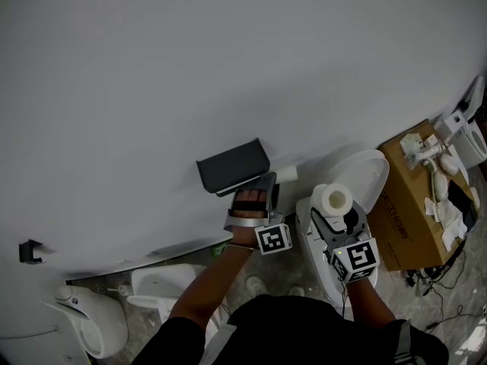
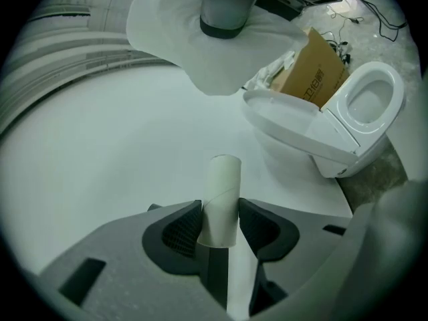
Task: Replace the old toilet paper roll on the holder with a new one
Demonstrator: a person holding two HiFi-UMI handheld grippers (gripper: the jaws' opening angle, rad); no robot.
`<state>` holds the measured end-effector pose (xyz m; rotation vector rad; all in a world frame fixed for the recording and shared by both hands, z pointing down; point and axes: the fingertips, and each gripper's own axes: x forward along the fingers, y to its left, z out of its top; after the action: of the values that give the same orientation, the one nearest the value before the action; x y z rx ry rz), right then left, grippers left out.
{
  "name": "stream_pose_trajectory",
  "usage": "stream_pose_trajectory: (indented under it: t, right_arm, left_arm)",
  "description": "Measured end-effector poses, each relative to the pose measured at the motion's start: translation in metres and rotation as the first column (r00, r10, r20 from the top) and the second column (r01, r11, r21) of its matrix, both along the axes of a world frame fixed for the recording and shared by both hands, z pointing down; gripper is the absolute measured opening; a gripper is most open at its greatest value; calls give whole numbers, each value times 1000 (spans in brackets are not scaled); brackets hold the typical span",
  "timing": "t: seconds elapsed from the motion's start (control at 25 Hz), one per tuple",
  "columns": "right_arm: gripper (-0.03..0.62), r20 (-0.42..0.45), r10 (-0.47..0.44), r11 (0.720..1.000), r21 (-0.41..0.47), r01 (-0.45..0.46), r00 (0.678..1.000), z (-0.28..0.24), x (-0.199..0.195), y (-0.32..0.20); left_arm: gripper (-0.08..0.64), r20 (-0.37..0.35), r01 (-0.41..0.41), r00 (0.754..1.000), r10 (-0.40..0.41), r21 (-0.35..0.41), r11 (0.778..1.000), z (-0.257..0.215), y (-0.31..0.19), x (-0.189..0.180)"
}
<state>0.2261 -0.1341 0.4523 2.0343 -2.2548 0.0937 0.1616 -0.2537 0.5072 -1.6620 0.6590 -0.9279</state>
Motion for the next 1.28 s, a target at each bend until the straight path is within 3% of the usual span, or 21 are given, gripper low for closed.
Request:
stream_pose_trajectory:
  t: [0.4,0.56,0.84,1.04,1.28]
  right_arm:
    - [290,-17,47,999,14,-46,999,-7,6,10]
    - [290,-1,62,998,21,-62,998,-7,13,9]
    - [290,6,31,999,19,-31,999,-2,7,6]
    - [290,15,-6,999,37,6,1000,-4,-3,-4]
    - [290,20,-44,998,49,43,999,-7,-23,-12]
  left_arm:
    - [170,6,-68,998,68,9,998,3,14,15]
    - [170,-56,-88,995,87,-22,996,1,22,18]
    - [170,-182,-50,983,36,-77,996,-8,43,-6]
    - [170,-366,-59,931,3,-140,988,-31,55,-24]
    - [170,-575,-52,807,-133,-293,955,-58,57,-67]
